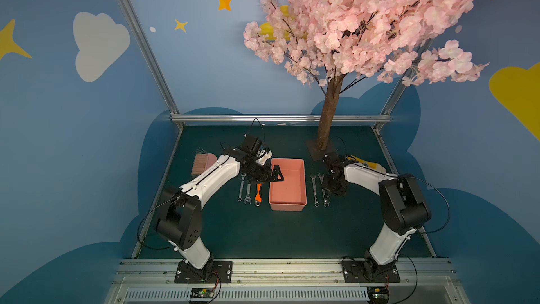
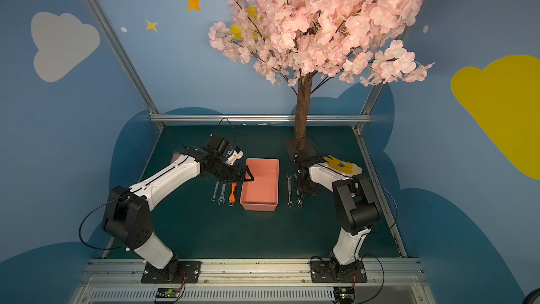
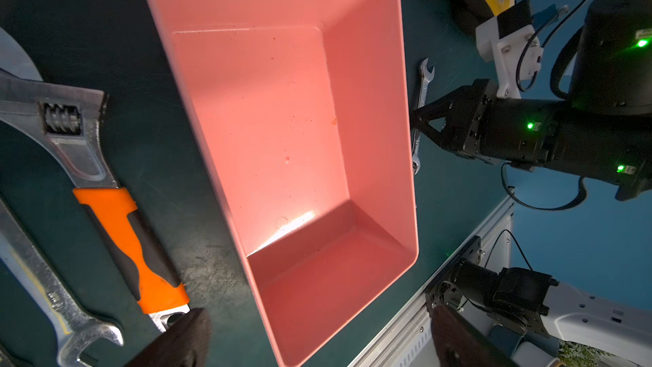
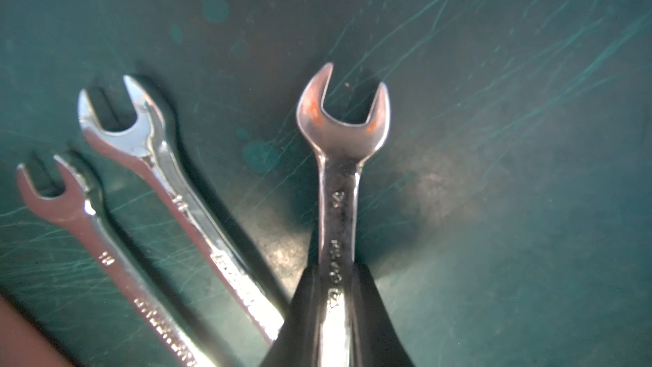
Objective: Take out the wrench from the storage box
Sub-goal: Place the wrench at the center of the board.
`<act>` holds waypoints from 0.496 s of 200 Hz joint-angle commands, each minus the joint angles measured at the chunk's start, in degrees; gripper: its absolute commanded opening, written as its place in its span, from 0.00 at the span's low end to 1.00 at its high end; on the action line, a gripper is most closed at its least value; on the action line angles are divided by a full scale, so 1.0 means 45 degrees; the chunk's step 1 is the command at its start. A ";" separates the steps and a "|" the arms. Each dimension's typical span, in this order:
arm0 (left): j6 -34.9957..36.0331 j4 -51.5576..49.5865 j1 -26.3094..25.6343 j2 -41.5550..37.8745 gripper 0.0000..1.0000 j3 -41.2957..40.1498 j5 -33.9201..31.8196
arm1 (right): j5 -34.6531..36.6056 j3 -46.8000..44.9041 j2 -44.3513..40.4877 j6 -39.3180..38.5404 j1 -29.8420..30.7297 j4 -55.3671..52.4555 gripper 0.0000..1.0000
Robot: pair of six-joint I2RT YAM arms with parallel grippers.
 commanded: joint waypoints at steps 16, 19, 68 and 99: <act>0.0208 -0.0329 -0.0008 0.0291 1.00 0.0292 0.0016 | -0.0380 0.0123 -0.0095 -0.1590 -0.0141 0.0158 0.00; 0.0203 -0.0351 -0.0002 0.0282 1.00 0.0296 -0.0010 | -0.0394 0.0197 -0.0126 -0.1777 -0.0175 0.0048 0.00; 0.0210 -0.0413 -0.0003 0.0353 1.00 0.0336 -0.0130 | -0.1417 0.0824 -0.0191 -0.5945 -0.0715 -0.1037 0.00; 0.0135 -0.0333 -0.0015 0.0437 1.00 0.0317 -0.0123 | -0.1773 0.1238 0.0246 -0.7730 -0.0792 -0.1280 0.00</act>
